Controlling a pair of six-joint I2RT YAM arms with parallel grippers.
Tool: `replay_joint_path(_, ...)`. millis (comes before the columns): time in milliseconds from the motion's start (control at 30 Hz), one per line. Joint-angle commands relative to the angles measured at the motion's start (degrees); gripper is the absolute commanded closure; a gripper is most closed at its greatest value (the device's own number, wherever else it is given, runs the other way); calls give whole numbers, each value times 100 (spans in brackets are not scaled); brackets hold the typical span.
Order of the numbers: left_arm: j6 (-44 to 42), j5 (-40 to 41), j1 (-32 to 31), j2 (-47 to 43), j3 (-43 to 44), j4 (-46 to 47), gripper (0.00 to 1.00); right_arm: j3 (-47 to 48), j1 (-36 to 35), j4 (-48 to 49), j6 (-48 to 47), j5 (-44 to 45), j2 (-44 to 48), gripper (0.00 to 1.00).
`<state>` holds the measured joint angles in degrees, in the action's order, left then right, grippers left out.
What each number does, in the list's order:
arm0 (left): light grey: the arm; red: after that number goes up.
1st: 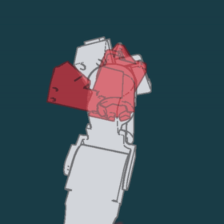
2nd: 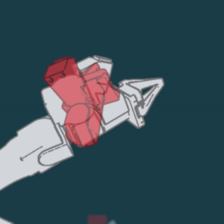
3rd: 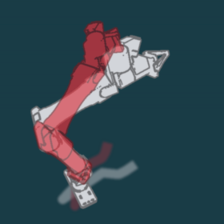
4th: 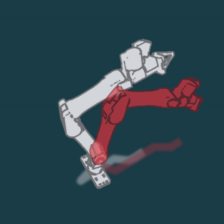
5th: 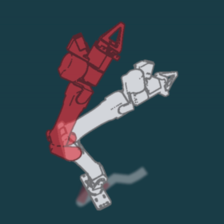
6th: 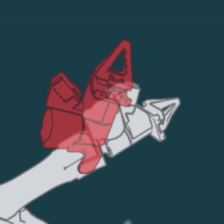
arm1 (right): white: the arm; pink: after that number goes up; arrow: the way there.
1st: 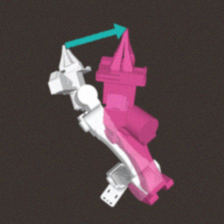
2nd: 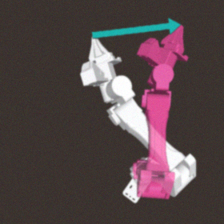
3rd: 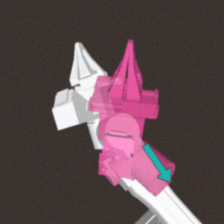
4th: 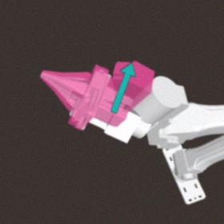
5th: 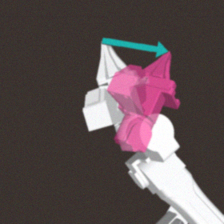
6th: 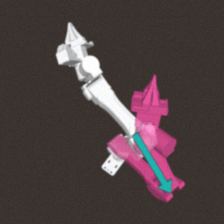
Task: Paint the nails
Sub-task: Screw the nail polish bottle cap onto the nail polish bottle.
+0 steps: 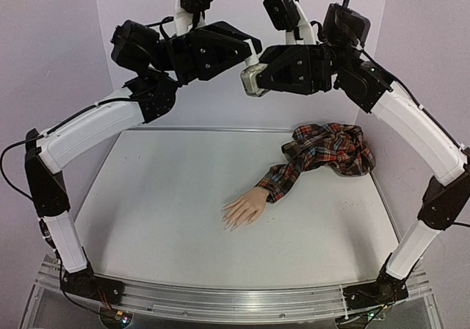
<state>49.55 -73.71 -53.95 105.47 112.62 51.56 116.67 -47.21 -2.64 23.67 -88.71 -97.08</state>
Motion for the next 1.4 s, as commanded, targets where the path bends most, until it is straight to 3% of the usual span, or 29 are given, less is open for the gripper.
replay_joint_path(0, 3389, -2030, -239, 1497, 288, 2218, 100, 804, 33, 1853, 478, 1060, -133, 100)
replay_joint_path(200, 4697, -1910, -122, 1996, 981, 3278, 99, 498, 66, 1881, 485, 1143, -25, 100)
replay_joint_path(300, 4477, -1491, 178, 1731, 514, 3299, 87, -80, 116, 1881, 286, 1326, 273, 100)
replay_joint_path(367, 3574, -1225, 366, 1293, -112, 2570, 79, -312, 170, 1881, 254, 1426, 410, 100)
replay_joint_path(400, 2692, -1098, 429, 982, -455, 1937, 73, -374, 201, 1876, 250, 1497, 459, 100)
replay_joint_path(467, 500, -842, 471, 407, -862, -308, 67, -465, 247, 1872, 236, 1615, 490, 100)
replay_joint_path(500, -677, -666, 466, 168, -911, -1914, 62, -512, 263, 1872, 230, 1672, 496, 100)
replay_joint_path(567, -2175, -352, 454, -125, -860, -3381, 50, -555, 278, 1864, 210, 1738, 488, 100)
replay_joint_path(700, -1491, -269, 559, -437, -1484, -2393, 12, -703, 294, 1838, 141, 1787, 507, 100)
replay_joint_path(800, -1889, -65, 575, -783, -1834, -2816, 1, -954, 326, 1787, 34, 1988, 651, 100)
replay_joint_path(900, -2816, 416, 586, -1199, -1963, -4018, 0, -1142, 375, 1365, -320, 2434, 850, 100)
replay_joint_path(1033, -3446, 1868, 585, -1744, -2018, -5263, 0, -1512, 400, 320, -1233, 3254, 1243, 100)
replay_joint_path(1133, -3484, 3151, 589, -2100, -2074, -5889, 0, -1732, 401, -442, -1720, 3784, 1536, 100)
replay_joint_path(1367, -2723, 5030, 598, -2462, -2164, -6149, 1, -2184, 316, -1205, -2678, 5080, 2074, 100)
